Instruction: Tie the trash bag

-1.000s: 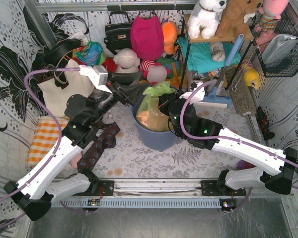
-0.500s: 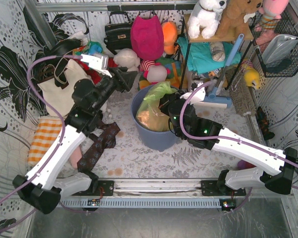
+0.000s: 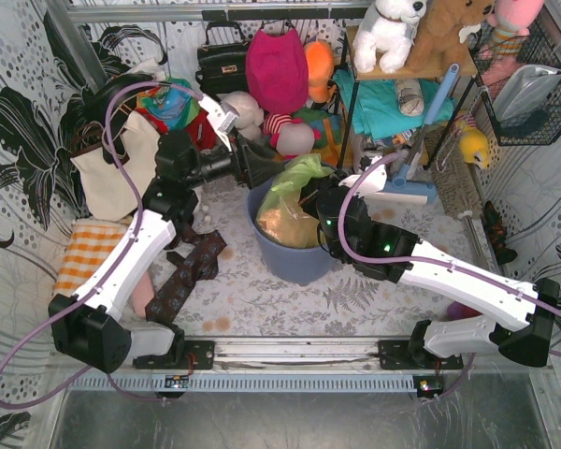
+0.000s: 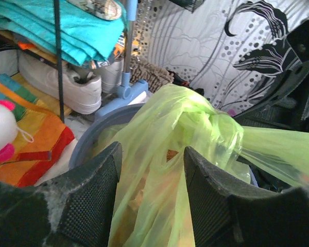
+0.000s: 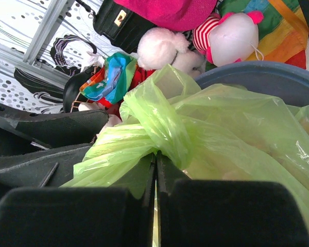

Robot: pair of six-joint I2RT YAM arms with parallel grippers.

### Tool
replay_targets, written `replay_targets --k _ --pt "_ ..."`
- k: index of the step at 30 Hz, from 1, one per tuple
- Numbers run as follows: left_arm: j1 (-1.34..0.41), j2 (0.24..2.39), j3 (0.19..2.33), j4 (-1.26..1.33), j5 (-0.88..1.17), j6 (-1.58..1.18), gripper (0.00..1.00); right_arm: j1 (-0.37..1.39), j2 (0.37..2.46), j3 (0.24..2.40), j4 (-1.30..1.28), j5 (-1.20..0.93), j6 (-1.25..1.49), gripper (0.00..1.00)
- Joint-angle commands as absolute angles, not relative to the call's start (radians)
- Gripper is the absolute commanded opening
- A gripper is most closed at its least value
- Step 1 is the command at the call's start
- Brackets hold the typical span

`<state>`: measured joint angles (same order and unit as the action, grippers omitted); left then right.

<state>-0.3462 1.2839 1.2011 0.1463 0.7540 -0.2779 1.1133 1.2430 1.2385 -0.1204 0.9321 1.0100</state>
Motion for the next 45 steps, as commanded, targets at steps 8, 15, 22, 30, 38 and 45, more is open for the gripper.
replay_targets --k 8,15,22,30,38,45 --pt "-0.346 1.359 1.282 0.235 0.921 -0.260 0.60 1.121 1.225 1.269 -0.124 0.936 1.013 0.00" --pt "-0.368 1.395 1.312 0.218 0.973 -0.235 0.58 1.120 1.230 1.273 -0.122 0.925 1.011 0.00" --pt "-0.383 1.424 1.319 0.241 1.045 -0.237 0.57 1.121 1.232 1.276 -0.126 0.927 1.014 0.00" --pt "-0.387 1.461 1.331 0.238 1.006 -0.229 0.39 1.120 1.229 1.278 -0.127 0.927 1.009 0.00" --pt "-0.386 1.422 1.315 0.258 0.975 -0.232 0.03 1.121 1.229 1.277 -0.144 0.937 1.015 0.00" --pt "-0.387 1.357 1.273 0.240 0.966 -0.228 0.00 1.119 1.246 1.294 -0.128 0.938 0.984 0.00"
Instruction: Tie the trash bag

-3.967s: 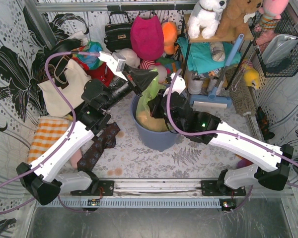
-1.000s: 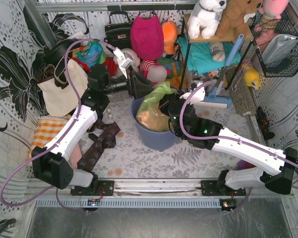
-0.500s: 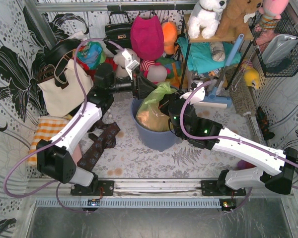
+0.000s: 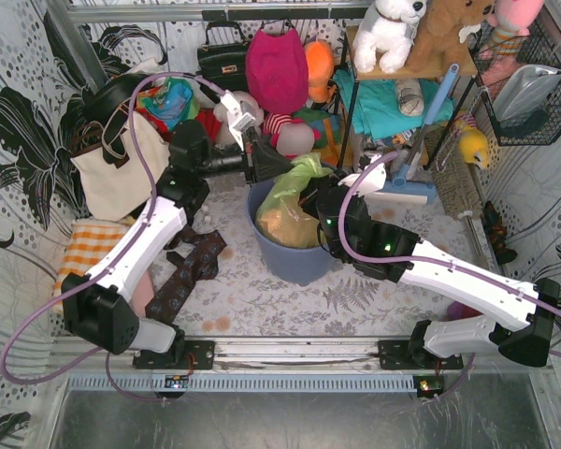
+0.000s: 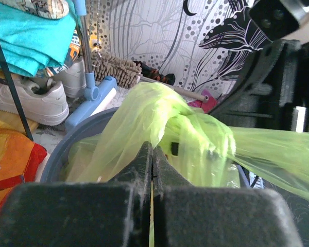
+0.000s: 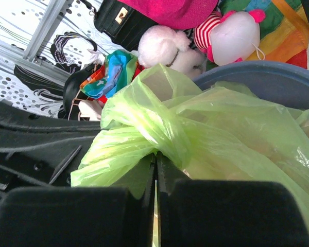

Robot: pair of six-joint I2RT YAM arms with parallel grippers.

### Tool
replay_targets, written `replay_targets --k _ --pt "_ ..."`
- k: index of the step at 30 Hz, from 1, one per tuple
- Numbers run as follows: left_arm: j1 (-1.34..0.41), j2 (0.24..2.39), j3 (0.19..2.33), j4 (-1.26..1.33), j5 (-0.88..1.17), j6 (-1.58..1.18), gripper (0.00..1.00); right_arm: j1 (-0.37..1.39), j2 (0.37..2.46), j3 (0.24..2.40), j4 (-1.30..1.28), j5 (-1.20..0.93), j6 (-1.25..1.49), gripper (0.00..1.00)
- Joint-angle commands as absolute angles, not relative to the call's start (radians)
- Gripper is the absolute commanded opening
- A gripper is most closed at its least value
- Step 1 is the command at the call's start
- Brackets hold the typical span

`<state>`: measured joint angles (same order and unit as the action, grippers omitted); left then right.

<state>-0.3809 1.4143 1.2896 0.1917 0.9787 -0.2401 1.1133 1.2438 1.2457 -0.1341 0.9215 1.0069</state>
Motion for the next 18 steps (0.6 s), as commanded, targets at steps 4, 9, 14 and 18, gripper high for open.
replay_targets --k 4,9,14,18 --pt "-0.386 1.330 1.256 0.201 0.969 -0.211 0.00 1.113 1.254 1.301 -0.104 0.929 0.958 0.00" --pt "-0.387 1.302 1.237 0.137 0.965 -0.187 0.00 1.092 1.273 1.302 -0.081 0.887 0.963 0.00" --pt "-0.388 1.253 1.205 0.135 0.965 -0.198 0.00 1.078 1.299 1.308 -0.073 0.858 0.981 0.00" --pt "-0.389 1.215 1.182 0.115 0.959 -0.197 0.00 1.067 1.304 1.296 -0.054 0.847 0.987 0.00"
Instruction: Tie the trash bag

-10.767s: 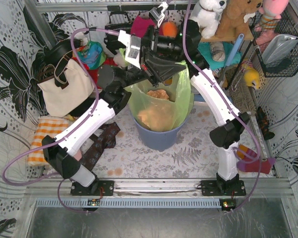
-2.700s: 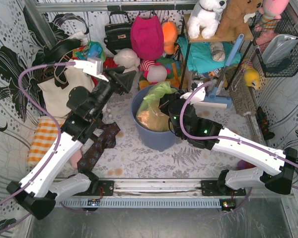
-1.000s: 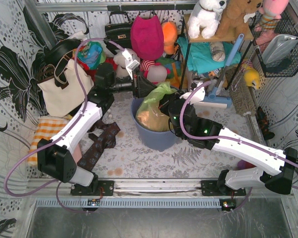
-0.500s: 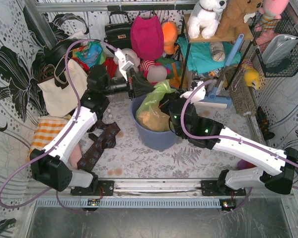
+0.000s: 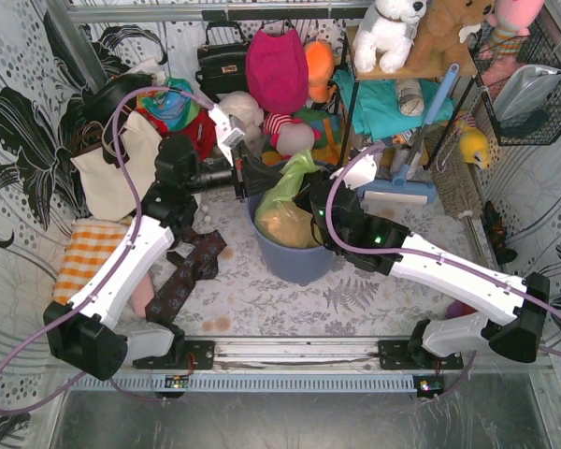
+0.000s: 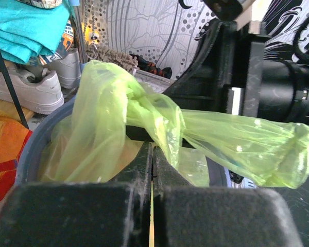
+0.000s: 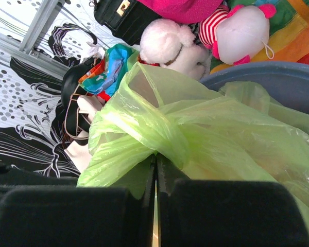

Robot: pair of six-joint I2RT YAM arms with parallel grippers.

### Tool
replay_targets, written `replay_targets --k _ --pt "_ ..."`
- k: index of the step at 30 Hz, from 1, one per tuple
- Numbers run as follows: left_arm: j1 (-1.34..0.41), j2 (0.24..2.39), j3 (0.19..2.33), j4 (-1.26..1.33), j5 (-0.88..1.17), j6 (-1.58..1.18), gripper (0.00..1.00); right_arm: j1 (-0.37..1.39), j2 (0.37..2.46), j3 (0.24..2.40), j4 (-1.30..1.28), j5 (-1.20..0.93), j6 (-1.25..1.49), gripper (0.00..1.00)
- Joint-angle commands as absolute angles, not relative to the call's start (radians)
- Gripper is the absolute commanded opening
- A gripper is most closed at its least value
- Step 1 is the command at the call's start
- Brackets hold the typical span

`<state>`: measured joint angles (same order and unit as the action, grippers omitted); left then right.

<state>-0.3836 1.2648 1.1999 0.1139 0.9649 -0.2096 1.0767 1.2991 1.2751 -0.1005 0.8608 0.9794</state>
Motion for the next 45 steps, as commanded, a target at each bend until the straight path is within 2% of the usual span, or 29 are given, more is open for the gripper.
replay_targets --k 1,11,13,15,16,22,28,32,36,45 --pt "-0.390 1.207 1.178 0.105 0.958 -0.194 0.00 1.064 1.307 1.294 -0.054 0.845 0.988 0.00" --pt "-0.399 1.153 1.137 0.051 0.907 -0.170 0.00 1.059 1.271 1.262 -0.040 0.881 0.971 0.00" --pt "-0.400 1.161 1.153 0.022 0.836 -0.148 0.13 1.058 1.262 1.252 -0.036 0.884 0.972 0.00" --pt "-0.400 1.178 1.184 0.002 0.777 -0.128 0.37 1.058 1.258 1.247 -0.035 0.880 0.973 0.00" --pt "-0.400 1.187 1.199 0.000 0.747 -0.127 0.42 1.058 1.258 1.248 -0.039 0.878 0.973 0.00" --pt "-0.400 1.240 1.266 0.033 0.655 -0.132 0.54 1.059 1.249 1.246 -0.057 0.867 0.991 0.00" --pt "-0.400 1.326 1.344 0.028 0.744 -0.121 0.61 1.058 1.247 1.246 -0.061 0.859 0.994 0.00" --pt "-0.400 1.364 1.364 0.020 0.875 -0.115 0.66 1.059 1.249 1.248 -0.061 0.856 0.996 0.00" --pt "-0.400 1.380 1.350 0.029 0.926 -0.114 0.62 1.058 1.245 1.247 -0.061 0.858 0.997 0.00" --pt "-0.400 1.385 1.322 0.074 0.913 -0.143 0.13 1.059 1.239 1.247 -0.065 0.865 0.996 0.00"
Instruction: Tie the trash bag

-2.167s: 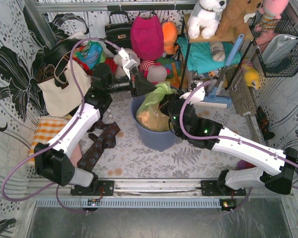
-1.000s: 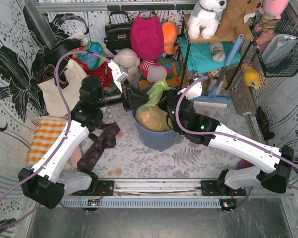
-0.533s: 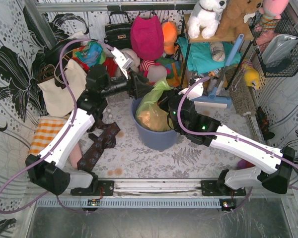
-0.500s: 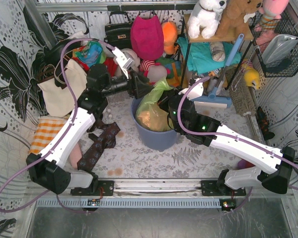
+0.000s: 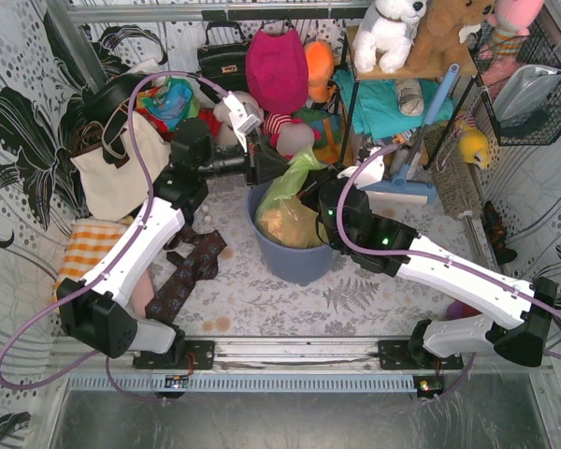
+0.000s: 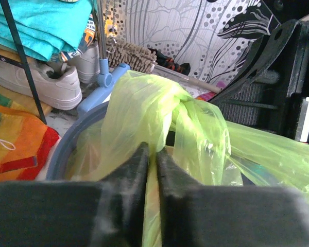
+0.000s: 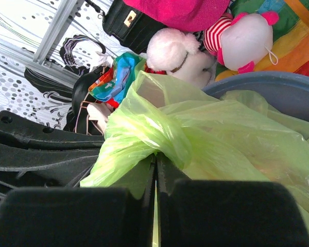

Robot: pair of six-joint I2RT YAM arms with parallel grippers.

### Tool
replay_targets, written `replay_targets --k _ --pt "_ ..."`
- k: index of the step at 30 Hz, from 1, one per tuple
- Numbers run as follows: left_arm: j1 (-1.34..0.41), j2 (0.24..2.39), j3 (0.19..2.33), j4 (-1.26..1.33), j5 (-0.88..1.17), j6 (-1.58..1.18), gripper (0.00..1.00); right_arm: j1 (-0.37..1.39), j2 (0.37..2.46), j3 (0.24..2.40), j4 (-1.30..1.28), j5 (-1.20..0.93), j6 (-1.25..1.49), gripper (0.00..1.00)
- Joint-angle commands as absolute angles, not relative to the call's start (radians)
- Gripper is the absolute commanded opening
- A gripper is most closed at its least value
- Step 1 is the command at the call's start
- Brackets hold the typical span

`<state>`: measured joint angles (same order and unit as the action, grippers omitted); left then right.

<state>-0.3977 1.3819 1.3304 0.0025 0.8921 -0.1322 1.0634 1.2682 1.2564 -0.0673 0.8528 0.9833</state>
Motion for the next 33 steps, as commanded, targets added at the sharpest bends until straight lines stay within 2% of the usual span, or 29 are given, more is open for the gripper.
replay_targets --k 1,2,3,19,33 --pt "-0.400 1.389 1.326 0.079 0.913 -0.151 0.06 1.059 1.241 1.247 -0.064 0.866 0.996 0.00" --pt "-0.400 1.393 1.330 0.082 0.909 -0.157 0.01 1.059 1.241 1.247 -0.064 0.867 0.996 0.00" --pt "-0.400 1.395 1.334 0.084 0.904 -0.161 0.00 1.058 1.241 1.247 -0.066 0.869 0.996 0.00" --pt "-0.400 1.238 1.263 0.053 0.902 -0.199 0.00 1.051 1.259 1.241 -0.093 0.883 1.022 0.00" --pt "-0.403 1.130 1.191 0.006 0.935 -0.215 0.00 1.040 1.281 1.224 0.010 0.865 0.974 0.00"
